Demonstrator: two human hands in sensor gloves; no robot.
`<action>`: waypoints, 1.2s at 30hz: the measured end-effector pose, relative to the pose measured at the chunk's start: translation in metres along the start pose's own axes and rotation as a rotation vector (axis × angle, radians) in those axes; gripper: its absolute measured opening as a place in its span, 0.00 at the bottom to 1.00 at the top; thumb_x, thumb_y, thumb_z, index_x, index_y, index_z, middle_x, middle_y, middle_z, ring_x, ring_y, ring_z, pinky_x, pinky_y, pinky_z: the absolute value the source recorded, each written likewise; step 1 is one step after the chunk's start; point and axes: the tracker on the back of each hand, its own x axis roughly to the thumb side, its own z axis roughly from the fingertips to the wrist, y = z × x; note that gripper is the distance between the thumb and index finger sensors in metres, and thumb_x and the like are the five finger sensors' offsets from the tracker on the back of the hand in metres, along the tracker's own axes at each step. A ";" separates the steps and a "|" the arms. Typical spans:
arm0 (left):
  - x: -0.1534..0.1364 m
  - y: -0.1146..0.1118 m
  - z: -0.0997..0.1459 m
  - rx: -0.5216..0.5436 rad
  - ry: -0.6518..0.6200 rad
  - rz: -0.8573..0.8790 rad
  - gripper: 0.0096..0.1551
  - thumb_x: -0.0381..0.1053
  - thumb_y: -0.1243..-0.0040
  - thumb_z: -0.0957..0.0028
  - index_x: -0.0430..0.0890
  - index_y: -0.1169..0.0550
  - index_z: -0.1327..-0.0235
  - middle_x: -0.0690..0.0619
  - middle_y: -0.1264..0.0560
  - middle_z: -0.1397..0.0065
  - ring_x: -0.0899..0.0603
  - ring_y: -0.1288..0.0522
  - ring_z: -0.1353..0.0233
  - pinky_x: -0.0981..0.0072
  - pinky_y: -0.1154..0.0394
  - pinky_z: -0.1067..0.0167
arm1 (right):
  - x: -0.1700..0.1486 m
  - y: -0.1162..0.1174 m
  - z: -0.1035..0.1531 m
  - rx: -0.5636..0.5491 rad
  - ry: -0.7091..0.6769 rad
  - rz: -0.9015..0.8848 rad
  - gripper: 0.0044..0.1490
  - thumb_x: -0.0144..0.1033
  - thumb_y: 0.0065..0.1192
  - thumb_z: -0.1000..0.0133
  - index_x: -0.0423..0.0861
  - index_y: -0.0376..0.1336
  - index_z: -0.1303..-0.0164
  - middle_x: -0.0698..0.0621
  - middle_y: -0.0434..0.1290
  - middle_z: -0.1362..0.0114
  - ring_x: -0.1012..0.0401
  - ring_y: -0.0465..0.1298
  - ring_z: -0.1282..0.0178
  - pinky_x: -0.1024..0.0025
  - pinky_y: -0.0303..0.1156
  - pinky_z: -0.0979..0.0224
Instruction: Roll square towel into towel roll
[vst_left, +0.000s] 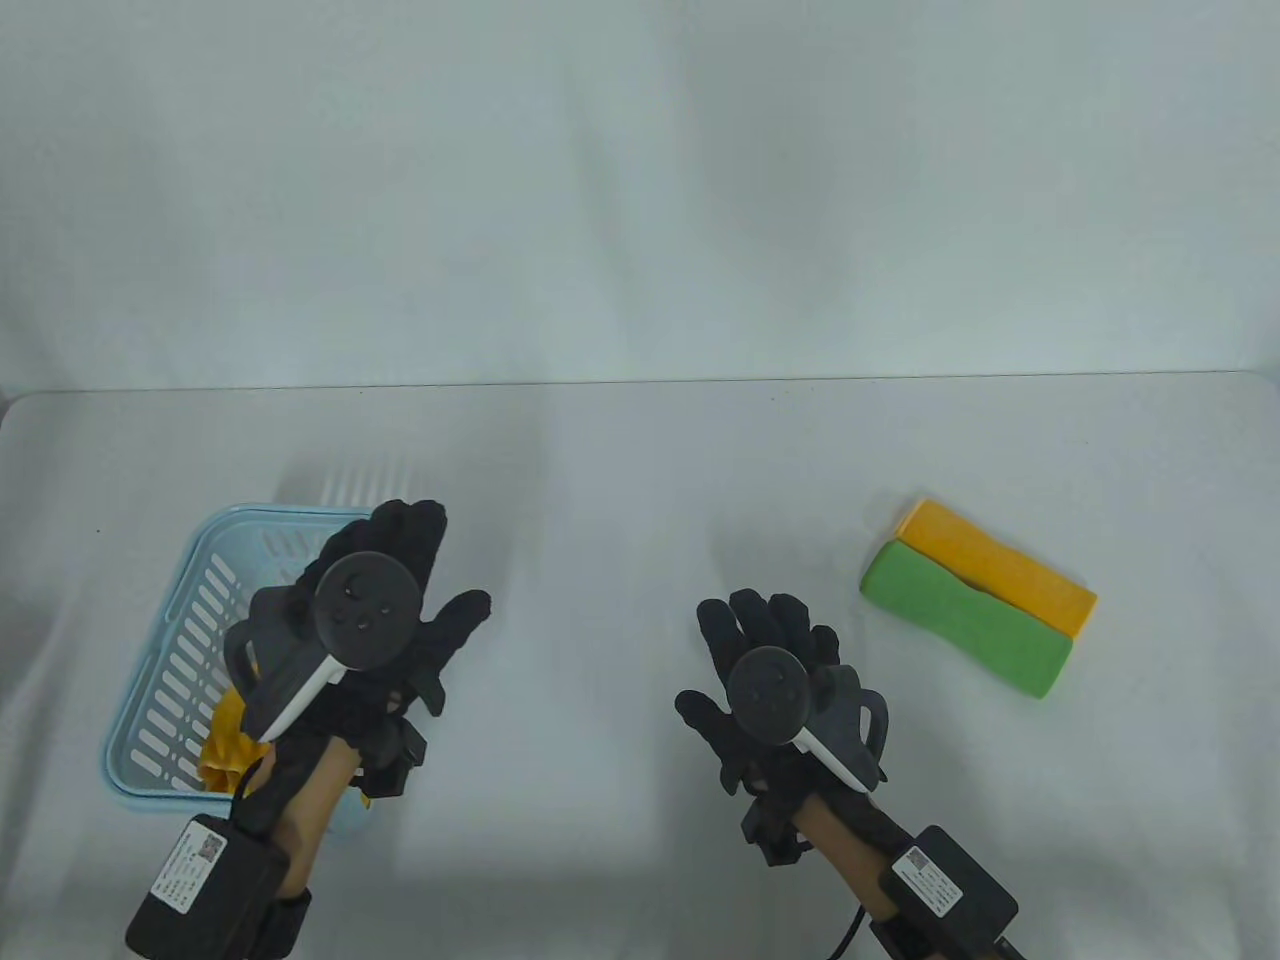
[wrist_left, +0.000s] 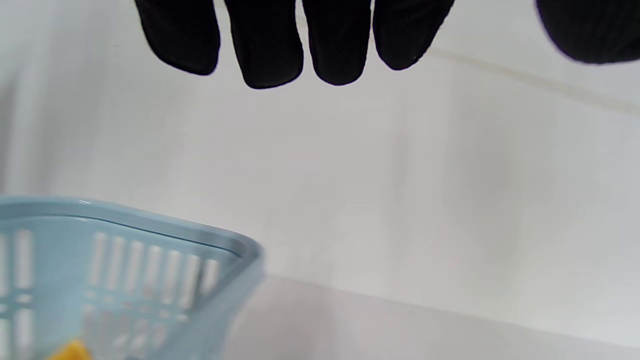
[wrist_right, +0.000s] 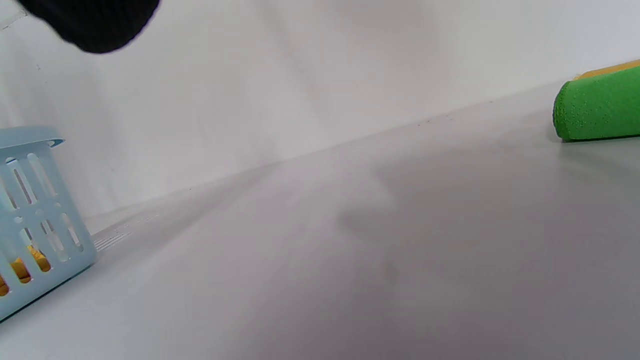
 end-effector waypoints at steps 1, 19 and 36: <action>-0.009 0.001 -0.005 -0.013 0.023 -0.016 0.52 0.73 0.45 0.63 0.57 0.40 0.21 0.52 0.40 0.15 0.34 0.37 0.17 0.34 0.38 0.26 | -0.001 0.000 -0.001 0.004 0.003 -0.002 0.54 0.67 0.55 0.61 0.66 0.37 0.27 0.59 0.40 0.16 0.47 0.40 0.13 0.35 0.40 0.19; -0.129 -0.117 -0.075 -0.530 0.371 -0.209 0.55 0.71 0.40 0.67 0.57 0.42 0.22 0.53 0.41 0.15 0.34 0.36 0.18 0.36 0.36 0.26 | -0.007 -0.003 -0.004 0.035 0.025 -0.057 0.53 0.66 0.55 0.60 0.66 0.38 0.27 0.58 0.41 0.16 0.47 0.42 0.13 0.35 0.42 0.19; -0.123 -0.170 -0.071 -0.804 0.302 -0.453 0.53 0.63 0.34 0.66 0.57 0.41 0.24 0.51 0.41 0.17 0.35 0.34 0.20 0.38 0.35 0.27 | -0.008 -0.001 -0.005 0.059 0.043 -0.062 0.52 0.65 0.55 0.60 0.65 0.39 0.27 0.58 0.43 0.16 0.47 0.45 0.13 0.36 0.43 0.19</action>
